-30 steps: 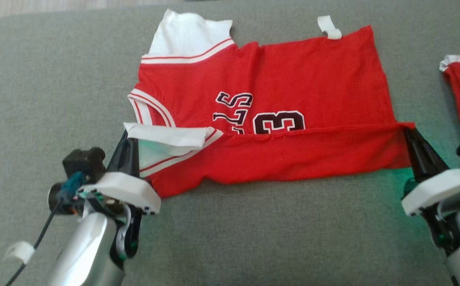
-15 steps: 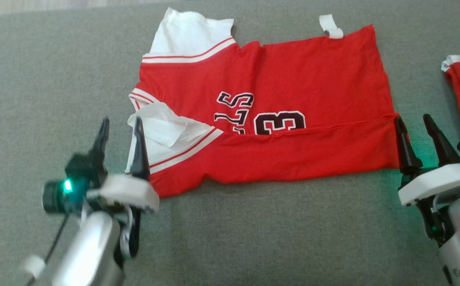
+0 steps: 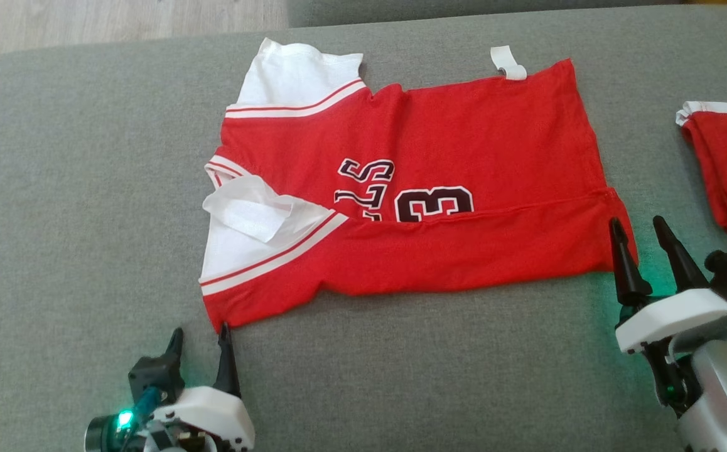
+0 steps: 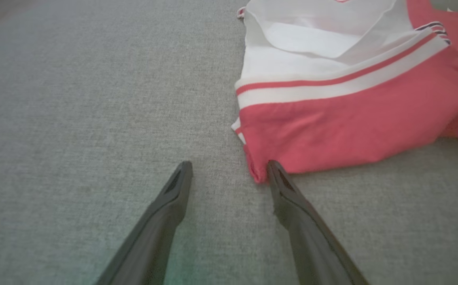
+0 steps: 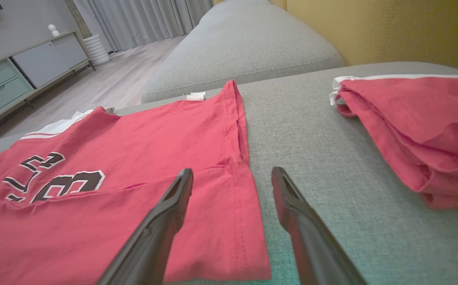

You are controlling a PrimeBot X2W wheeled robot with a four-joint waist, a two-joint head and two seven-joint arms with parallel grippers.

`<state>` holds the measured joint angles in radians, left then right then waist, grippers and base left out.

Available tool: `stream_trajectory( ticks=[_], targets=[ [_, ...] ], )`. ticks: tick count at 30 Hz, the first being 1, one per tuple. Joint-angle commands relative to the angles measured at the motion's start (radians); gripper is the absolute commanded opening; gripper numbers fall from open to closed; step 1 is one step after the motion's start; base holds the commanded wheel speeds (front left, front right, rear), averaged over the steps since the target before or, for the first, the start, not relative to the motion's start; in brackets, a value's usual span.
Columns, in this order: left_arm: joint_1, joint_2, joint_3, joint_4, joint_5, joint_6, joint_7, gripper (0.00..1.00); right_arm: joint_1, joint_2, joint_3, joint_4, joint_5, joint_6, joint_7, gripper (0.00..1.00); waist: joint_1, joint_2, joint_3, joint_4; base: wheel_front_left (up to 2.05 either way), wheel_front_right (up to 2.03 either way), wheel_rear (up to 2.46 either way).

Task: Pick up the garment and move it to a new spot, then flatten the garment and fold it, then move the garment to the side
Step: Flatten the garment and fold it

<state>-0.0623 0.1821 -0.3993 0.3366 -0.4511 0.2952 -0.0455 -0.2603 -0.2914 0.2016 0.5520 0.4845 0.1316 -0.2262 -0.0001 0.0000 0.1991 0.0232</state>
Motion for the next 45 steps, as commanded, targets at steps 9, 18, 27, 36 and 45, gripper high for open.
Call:
stream_trajectory(
  ticks=[9,18,27,36,45],
  targets=[
    [-0.041,0.0,0.01,0.024,-0.056,-0.082,0.011,0.0,0.01,-0.013,0.001,-0.009,0.008,-0.001,-0.013,1.0,0.0001,0.0,-0.003,0.01,0.0,0.0,0.0],
    [-0.062,0.015,0.002,0.01,-0.05,-0.111,-0.027,0.0,0.01,-0.017,-0.025,0.058,0.015,-0.001,0.043,1.0,0.0001,0.0,-0.005,0.033,0.0,0.0,0.0],
    [-0.054,0.05,-0.001,-0.029,-0.035,-0.117,-0.056,0.0,0.023,-0.016,-0.052,0.093,0.001,-0.001,0.062,1.0,0.0001,0.0,-0.019,0.05,0.0,0.0,0.0],
    [-0.031,0.077,0.0,-0.065,-0.036,-0.105,-0.04,0.0,0.033,-0.01,-0.058,0.105,-0.004,-0.001,0.11,1.0,0.0001,0.0,-0.024,0.055,0.0,0.0,0.0],
    [-0.024,0.077,-0.006,-0.076,-0.038,-0.094,-0.046,0.0,0.049,-0.013,-0.049,0.083,0.007,-0.001,0.155,0.0,0.0001,0.0,-0.034,0.063,0.0,0.0,0.0]
  ],
)
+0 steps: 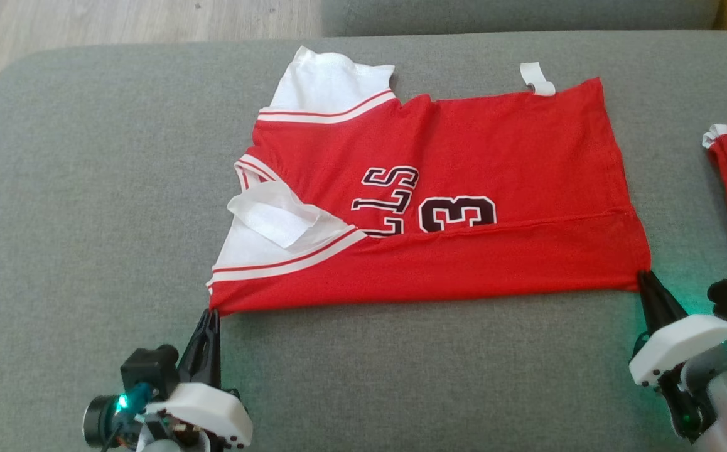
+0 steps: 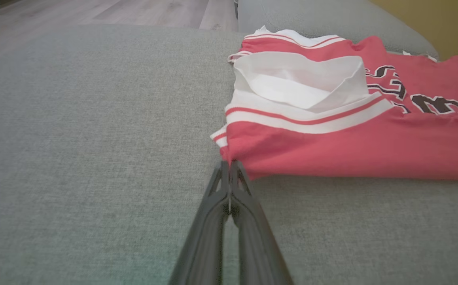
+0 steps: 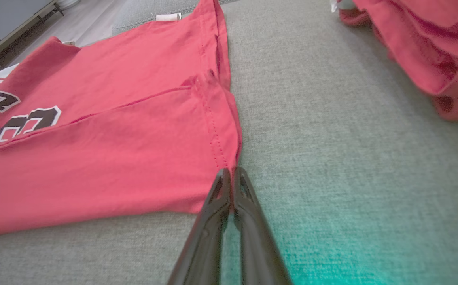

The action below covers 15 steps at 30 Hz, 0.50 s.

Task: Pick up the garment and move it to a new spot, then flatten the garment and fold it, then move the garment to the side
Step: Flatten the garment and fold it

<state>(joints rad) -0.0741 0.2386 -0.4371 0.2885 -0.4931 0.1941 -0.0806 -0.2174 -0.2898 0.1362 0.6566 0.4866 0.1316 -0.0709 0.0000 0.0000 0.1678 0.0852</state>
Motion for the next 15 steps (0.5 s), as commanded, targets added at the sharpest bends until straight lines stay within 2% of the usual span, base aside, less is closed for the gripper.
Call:
stream_trajectory(
  ticks=[1,10,15],
  targets=[
    [-0.008,0.023,0.031,-0.031,0.003,0.006,-0.012,0.0,0.012,-0.019,0.013,-0.029,0.007,-0.001,-0.002,0.0,0.0,0.0,-0.007,0.001,0.0,0.0,0.0],
    [0.057,0.047,0.016,-0.081,0.003,0.01,-0.003,0.0,0.092,-0.057,-0.031,-0.109,0.01,-0.001,-0.006,0.0,0.0,0.0,-0.043,-0.001,0.0,0.0,0.0],
    [0.124,0.064,-0.007,-0.138,0.011,0.028,0.026,0.0,0.177,-0.071,-0.06,-0.179,0.005,-0.001,0.023,0.0,0.0,0.0,-0.057,-0.005,0.0,0.0,0.0]
  ],
)
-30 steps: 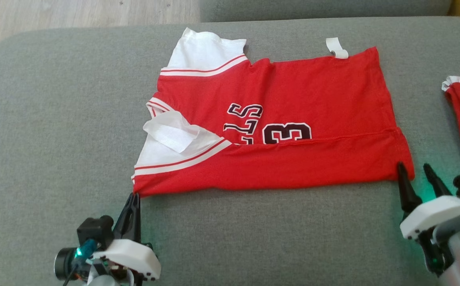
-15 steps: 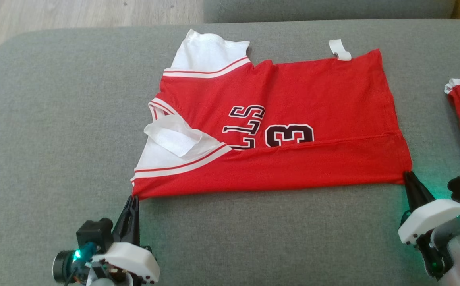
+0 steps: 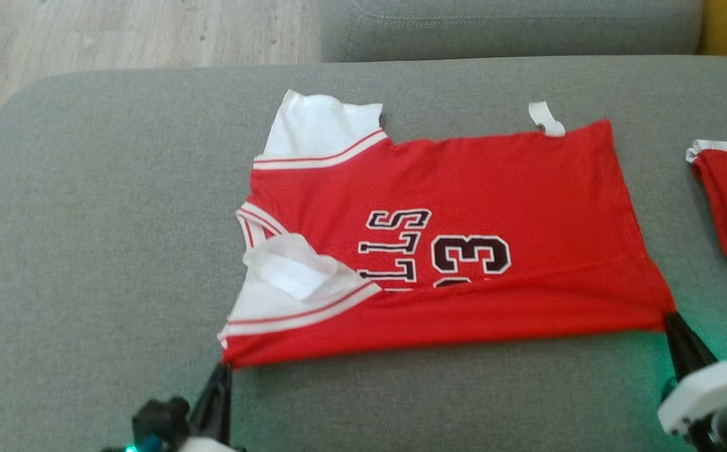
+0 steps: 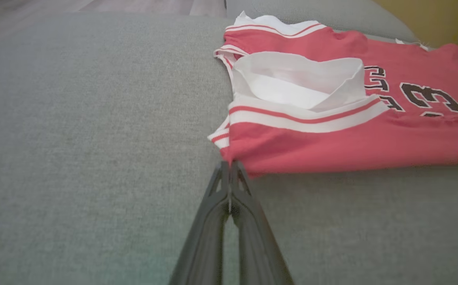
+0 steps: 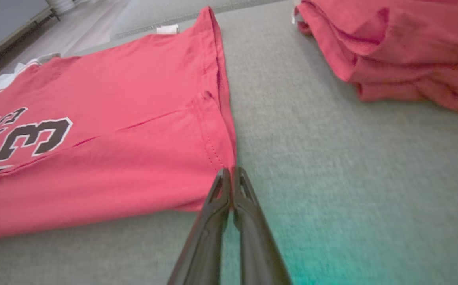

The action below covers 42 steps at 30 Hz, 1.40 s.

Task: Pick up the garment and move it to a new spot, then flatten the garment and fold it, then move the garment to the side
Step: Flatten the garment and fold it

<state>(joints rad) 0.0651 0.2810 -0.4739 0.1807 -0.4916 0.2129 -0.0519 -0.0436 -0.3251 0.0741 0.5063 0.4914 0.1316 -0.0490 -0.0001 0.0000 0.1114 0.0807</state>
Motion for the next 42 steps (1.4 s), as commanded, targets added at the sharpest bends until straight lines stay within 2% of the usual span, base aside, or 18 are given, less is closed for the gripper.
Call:
stream_trajectory(
  ticks=[1,11,22,23,24,25,26,27,28,29,35,39,42],
  targets=[
    [-0.001,0.024,0.024,-0.043,0.011,0.013,0.005,0.0,0.02,-0.036,-0.008,-0.045,-0.001,-0.001,0.008,0.0,0.0001,0.0,-0.002,-0.001,0.0,0.0,0.0],
    [0.066,0.041,-0.012,-0.105,0.035,0.047,0.038,0.0,0.165,0.006,-0.107,-0.183,-0.05,-0.001,0.084,0.0,0.0001,0.0,-0.009,0.001,0.0,0.0,0.0],
    [0.073,0.042,-0.029,-0.087,0.025,0.046,0.058,0.0,0.234,0.068,-0.166,-0.258,-0.086,-0.001,0.123,0.0,0.0001,0.0,-0.032,-0.008,0.0,0.0,0.0],
    [0.075,0.042,-0.033,-0.086,0.024,0.044,0.064,0.0,0.237,0.072,-0.168,-0.26,-0.086,-0.001,0.123,0.18,0.0001,0.0,-0.034,-0.009,0.0,0.0,0.0],
    [0.076,0.041,-0.035,-0.084,0.022,0.045,0.067,0.0,0.239,0.076,-0.17,-0.262,-0.088,-0.001,0.123,0.48,0.0001,0.0,-0.037,-0.011,0.0,0.0,0.0],
    [0.078,0.039,-0.034,-0.083,0.021,0.048,0.065,0.0,0.24,0.08,-0.175,-0.265,-0.09,-0.001,0.121,1.0,0.0001,0.0,-0.04,-0.013,0.0,0.0,0.0],
    [0.079,0.039,-0.033,-0.082,0.02,0.05,0.065,0.06,0.241,0.084,-0.18,-0.267,-0.094,-0.001,0.118,1.0,0.0001,0.0,-0.042,-0.015,0.0,0.0,0.0],
    [0.082,0.037,-0.032,-0.08,0.017,0.055,0.067,0.31,0.242,0.088,-0.185,-0.268,-0.097,-0.001,0.117,1.0,0.0001,0.0,-0.044,-0.017,0.0,0.0,0.0],
    [0.084,0.033,-0.028,-0.079,0.014,0.063,0.07,0.72,0.241,0.091,-0.19,-0.271,-0.102,-0.001,0.113,1.0,0.0001,0.0,-0.046,-0.019,0.0,0.0,0.0],
    [0.084,0.034,-0.03,-0.08,0.017,0.067,0.072,1.0,0.24,0.093,-0.192,-0.275,-0.107,-0.001,0.11,1.0,0.0001,0.0,-0.047,-0.022,0.0,0.0,0.0],
    [0.054,0.041,-0.018,-0.119,0.019,0.077,0.077,1.0,0.232,0.099,-0.185,-0.306,-0.12,-0.001,0.091,1.0,0.0001,0.0,-0.042,-0.04,0.0,0.0,0.0],
    [0.002,0.055,0.004,-0.144,0.01,0.066,0.087,1.0,0.218,0.106,-0.176,-0.314,-0.123,-0.001,0.086,1.0,0.0001,0.0,-0.031,-0.053,0.0,0.0,0.0],
    [-0.099,0.088,0.027,-0.161,0.013,0.039,0.117,1.0,0.196,0.11,-0.163,-0.327,-0.126,-0.001,0.079,1.0,0.0001,0.0,-0.009,-0.066,0.0,0.0,0.0]
  ],
)
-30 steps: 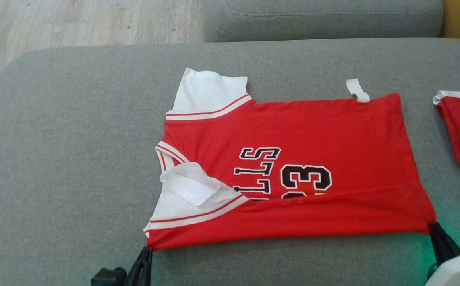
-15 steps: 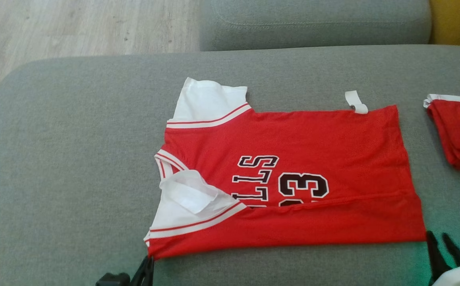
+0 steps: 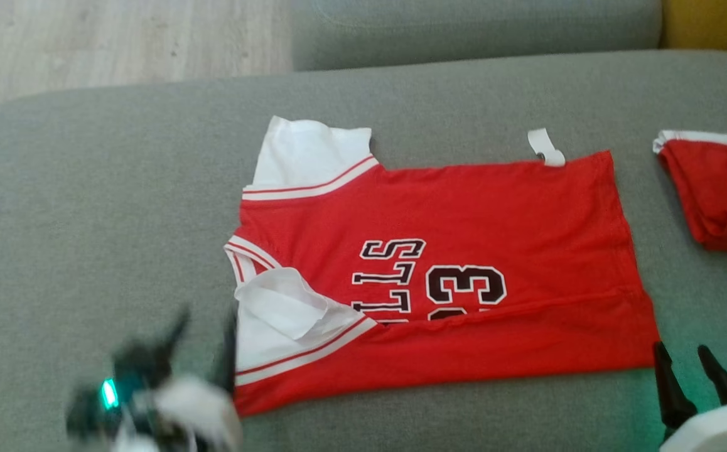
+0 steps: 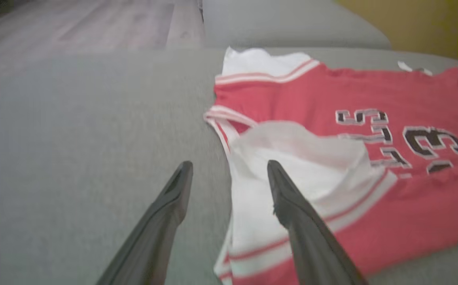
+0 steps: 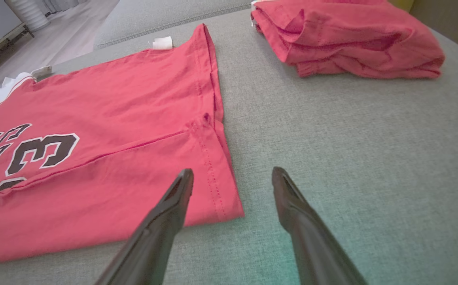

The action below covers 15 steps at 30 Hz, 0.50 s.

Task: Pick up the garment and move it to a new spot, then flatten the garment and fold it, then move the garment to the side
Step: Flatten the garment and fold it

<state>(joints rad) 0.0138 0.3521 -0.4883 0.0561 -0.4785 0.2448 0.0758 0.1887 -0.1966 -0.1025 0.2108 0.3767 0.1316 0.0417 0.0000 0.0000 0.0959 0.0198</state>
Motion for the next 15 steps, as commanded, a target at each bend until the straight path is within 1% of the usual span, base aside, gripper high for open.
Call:
stream_trajectory(
  ticks=[1,5,8,11,15],
  targets=[
    [-0.091,0.023,0.051,-0.043,-0.008,-0.006,0.005,1.0,-0.046,-0.019,0.02,-0.036,-0.012,-0.001,-0.014,1.0,0.0,0.0,0.017,-0.01,0.0,0.0,0.0],
    [-0.301,0.068,0.061,-0.04,-0.011,-0.079,0.097,1.0,-0.092,-0.028,0.05,-0.049,-0.014,-0.001,-0.026,1.0,0.0,0.0,0.067,-0.034,0.0,0.0,0.0],
    [-0.465,0.091,0.057,-0.002,-0.006,-0.132,0.173,1.0,-0.132,-0.03,0.077,-0.061,-0.005,-0.001,-0.041,1.0,0.0,0.0,0.107,-0.059,0.0,0.0,0.0],
    [-0.617,0.105,0.046,0.07,-0.009,-0.19,0.252,1.0,-0.168,-0.033,0.106,-0.076,0.003,-0.001,-0.058,1.0,0.0,0.0,0.149,-0.085,0.0,0.0,0.0],
    [-0.808,0.119,0.033,0.215,-0.017,-0.268,0.349,1.0,-0.217,-0.04,0.149,-0.092,0.01,-0.001,-0.073,1.0,0.0,0.0,0.208,-0.125,0.0,0.0,0.0]
  ],
)
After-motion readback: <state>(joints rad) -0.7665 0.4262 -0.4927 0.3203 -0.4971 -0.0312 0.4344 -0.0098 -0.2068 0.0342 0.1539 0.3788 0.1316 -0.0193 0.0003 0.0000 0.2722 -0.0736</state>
